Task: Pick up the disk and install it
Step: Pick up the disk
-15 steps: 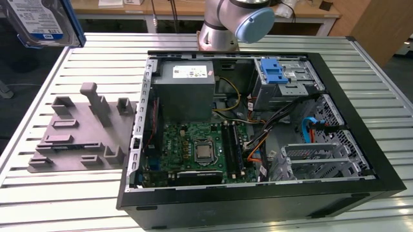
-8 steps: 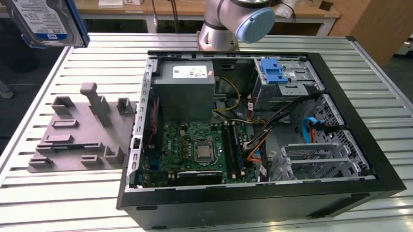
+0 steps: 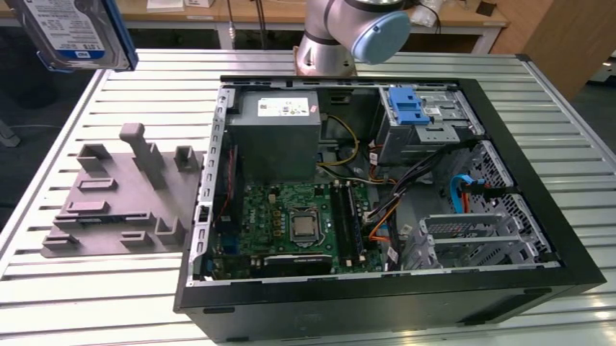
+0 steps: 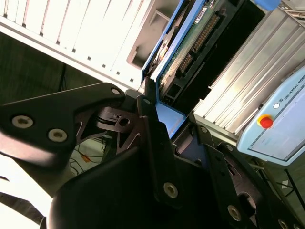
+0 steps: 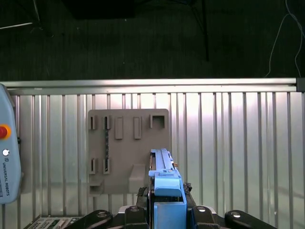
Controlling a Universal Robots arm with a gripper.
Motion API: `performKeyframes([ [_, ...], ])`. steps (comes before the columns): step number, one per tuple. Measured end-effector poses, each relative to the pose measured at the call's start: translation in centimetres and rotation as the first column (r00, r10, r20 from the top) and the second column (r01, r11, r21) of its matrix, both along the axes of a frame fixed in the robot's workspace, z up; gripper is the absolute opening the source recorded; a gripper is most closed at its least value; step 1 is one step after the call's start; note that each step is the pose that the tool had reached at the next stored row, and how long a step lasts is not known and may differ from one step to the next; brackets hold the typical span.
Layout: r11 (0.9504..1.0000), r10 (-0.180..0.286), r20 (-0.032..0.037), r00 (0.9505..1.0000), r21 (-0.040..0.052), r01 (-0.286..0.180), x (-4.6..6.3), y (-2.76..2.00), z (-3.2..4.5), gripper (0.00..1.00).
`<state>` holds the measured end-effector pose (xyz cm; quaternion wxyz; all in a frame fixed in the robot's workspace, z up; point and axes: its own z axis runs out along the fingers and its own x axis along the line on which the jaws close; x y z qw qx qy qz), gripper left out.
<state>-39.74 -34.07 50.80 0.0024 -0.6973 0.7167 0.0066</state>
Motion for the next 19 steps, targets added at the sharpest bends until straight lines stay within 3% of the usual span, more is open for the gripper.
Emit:
performKeyframes([
  [19,1.0000,0.000,-0.0001,1.0000,-0.0001,0.000,1.4,0.00,0.01,0.36],
])
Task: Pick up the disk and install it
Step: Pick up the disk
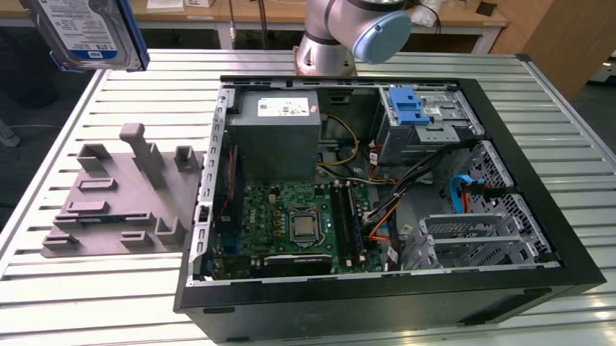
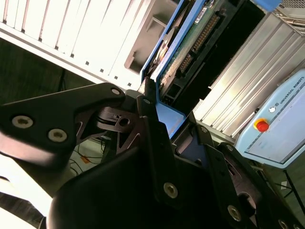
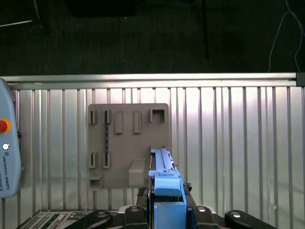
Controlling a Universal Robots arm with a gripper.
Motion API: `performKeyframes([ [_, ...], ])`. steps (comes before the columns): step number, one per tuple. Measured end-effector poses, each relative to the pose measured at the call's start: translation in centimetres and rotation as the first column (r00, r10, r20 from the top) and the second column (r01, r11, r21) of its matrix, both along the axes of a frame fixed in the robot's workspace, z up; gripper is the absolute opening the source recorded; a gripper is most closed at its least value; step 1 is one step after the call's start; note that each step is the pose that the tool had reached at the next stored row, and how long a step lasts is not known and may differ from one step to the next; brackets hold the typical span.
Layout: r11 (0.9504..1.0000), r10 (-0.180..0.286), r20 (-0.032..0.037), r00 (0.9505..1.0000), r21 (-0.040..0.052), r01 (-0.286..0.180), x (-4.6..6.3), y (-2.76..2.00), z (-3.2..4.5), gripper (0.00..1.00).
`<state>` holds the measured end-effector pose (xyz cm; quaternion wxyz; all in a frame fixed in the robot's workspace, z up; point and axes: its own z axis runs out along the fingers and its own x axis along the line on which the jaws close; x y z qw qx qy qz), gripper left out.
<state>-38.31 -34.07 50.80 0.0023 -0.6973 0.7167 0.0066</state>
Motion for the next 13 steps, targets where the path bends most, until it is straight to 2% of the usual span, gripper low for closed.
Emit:
performKeyframes([
  [13,1.0000,0.000,0.0001,1.0000,0.0000,0.000,1.04,0.00,0.00,0.36],
])
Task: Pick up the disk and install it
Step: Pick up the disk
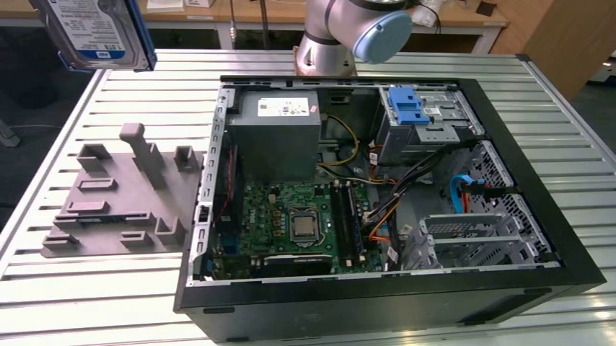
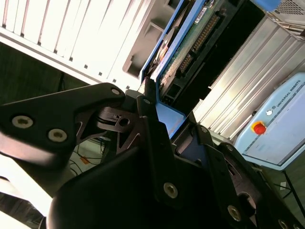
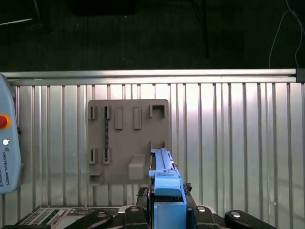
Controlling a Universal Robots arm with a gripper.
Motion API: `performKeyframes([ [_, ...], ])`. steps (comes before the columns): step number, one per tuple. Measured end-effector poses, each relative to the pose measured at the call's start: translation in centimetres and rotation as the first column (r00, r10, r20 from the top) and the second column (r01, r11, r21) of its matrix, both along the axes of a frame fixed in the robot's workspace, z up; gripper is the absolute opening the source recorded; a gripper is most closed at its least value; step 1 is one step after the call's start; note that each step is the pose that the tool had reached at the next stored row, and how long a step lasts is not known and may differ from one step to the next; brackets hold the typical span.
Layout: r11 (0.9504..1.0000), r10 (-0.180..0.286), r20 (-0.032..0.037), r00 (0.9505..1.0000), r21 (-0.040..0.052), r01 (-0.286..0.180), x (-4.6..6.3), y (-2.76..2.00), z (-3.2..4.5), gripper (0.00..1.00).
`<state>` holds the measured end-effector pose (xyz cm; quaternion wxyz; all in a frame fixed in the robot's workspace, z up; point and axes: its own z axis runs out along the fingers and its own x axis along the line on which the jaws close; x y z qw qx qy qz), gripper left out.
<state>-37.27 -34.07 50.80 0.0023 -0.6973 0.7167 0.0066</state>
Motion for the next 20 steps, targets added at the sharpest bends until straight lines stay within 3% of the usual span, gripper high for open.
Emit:
performKeyframes([
  [20,1.0000,0.000,0.0000,1.0000,0.0001,0.000,1.5,0.00,0.00,0.36],
])
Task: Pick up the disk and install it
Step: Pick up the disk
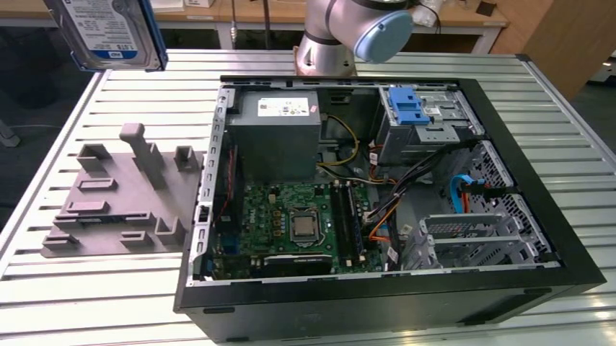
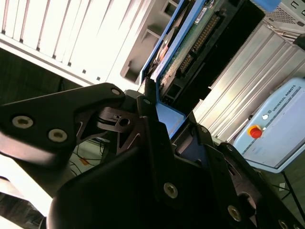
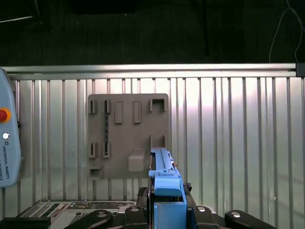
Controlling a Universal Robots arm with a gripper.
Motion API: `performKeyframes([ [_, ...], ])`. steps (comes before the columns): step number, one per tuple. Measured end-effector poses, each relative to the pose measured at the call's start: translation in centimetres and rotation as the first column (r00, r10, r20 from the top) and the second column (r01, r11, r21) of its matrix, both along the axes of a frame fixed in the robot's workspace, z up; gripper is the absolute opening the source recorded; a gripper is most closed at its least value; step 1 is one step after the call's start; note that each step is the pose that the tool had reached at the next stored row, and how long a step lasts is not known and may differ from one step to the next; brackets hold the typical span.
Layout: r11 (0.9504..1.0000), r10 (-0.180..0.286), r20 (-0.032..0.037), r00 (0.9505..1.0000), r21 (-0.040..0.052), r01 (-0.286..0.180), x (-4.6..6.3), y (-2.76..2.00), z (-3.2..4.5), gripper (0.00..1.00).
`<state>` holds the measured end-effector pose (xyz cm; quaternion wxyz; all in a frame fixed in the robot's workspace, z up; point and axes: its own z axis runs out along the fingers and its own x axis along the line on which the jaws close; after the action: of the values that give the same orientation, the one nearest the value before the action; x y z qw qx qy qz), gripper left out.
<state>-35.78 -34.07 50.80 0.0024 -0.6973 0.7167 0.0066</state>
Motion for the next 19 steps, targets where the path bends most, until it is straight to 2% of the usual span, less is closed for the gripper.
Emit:
performKeyframes([
  [5,1.0000,0.000,0.0000,1.0000,0.0000,0.000,0.4,0.00,0.00,0.36],
  [7,1.0000,0.000,0.0000,1.0000,0.0000,0.000,1.0,0.00,0.00,0.36],
  [15,1.0000,0.000,0.0000,1.0000,0.0000,0.000,2.0,-0.01,0.00,0.36],
  [19,1.0000,0.000,0.0000,1.0000,0.0000,0.000,2.1,-0.35,0.00,0.36],
])
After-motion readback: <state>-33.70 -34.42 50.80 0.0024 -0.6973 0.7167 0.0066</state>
